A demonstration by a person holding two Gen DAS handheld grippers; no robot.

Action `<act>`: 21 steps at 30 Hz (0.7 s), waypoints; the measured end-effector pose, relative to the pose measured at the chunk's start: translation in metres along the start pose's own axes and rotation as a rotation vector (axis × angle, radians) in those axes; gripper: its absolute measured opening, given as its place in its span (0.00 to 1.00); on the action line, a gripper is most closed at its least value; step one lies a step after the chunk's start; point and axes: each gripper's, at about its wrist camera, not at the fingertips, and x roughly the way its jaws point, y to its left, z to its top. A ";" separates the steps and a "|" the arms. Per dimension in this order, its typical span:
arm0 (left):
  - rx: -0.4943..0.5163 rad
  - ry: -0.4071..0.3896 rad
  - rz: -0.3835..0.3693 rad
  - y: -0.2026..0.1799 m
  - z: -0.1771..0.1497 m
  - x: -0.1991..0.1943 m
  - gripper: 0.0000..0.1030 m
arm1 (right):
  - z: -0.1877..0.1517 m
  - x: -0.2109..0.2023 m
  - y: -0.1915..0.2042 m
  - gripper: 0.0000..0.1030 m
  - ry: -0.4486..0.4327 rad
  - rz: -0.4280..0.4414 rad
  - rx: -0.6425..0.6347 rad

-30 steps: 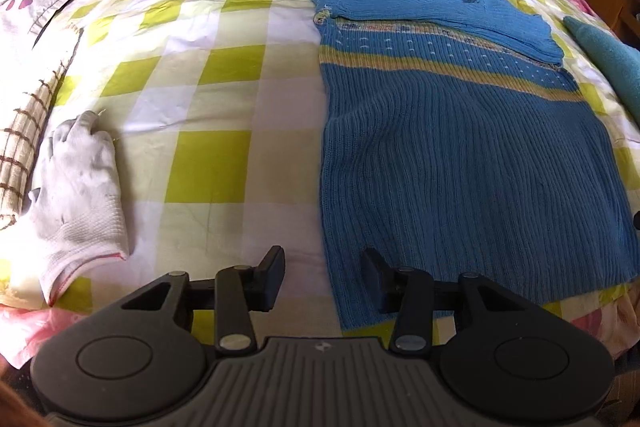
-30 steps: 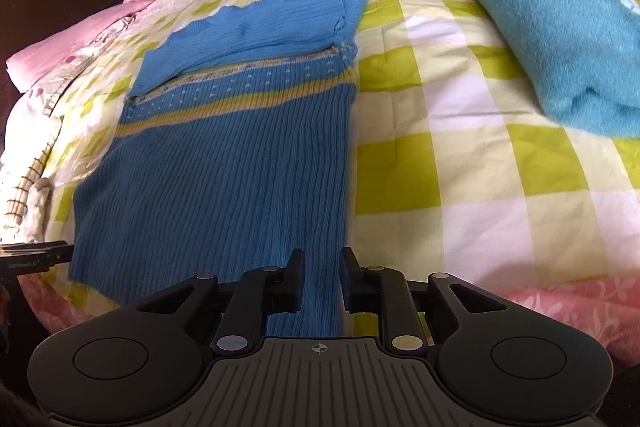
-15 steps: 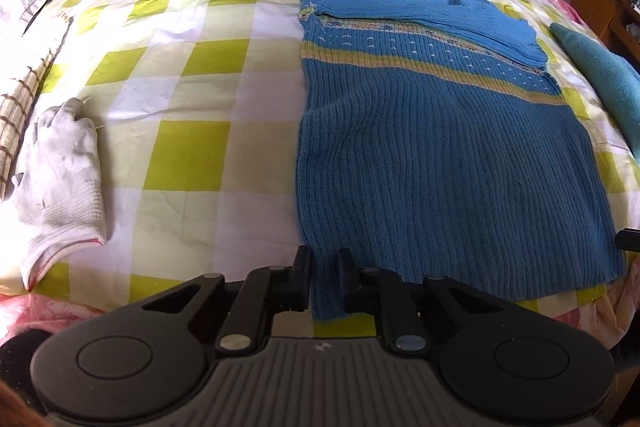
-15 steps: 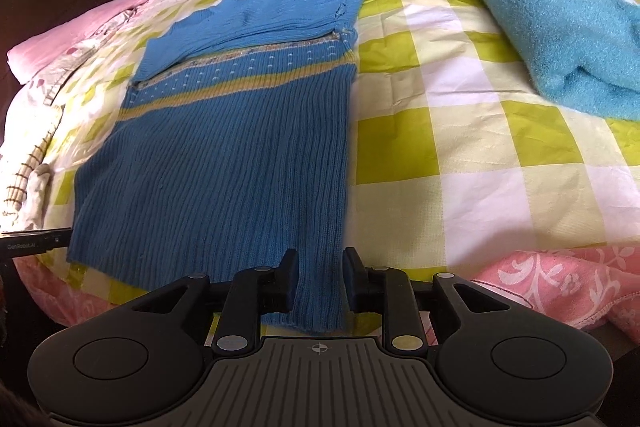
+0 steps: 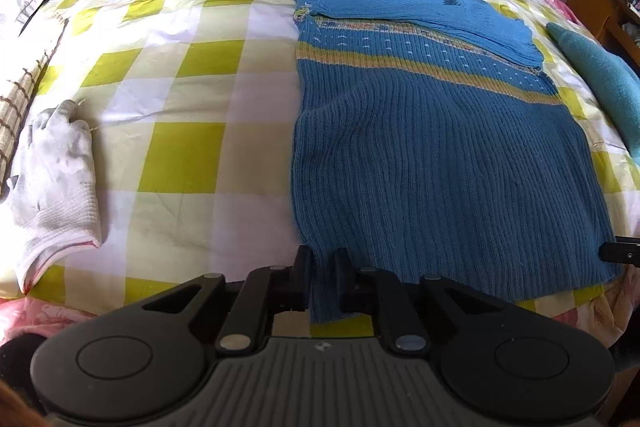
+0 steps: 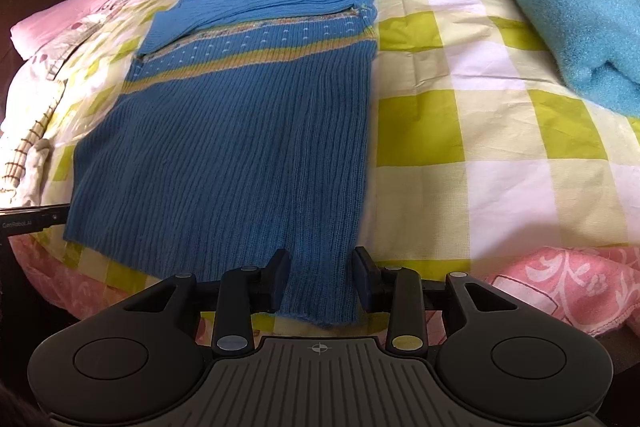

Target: Fold small clothes

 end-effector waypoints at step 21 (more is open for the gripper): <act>-0.121 0.025 0.004 0.026 -0.007 -0.019 0.10 | 0.002 -0.029 -0.026 0.04 -0.052 0.023 0.142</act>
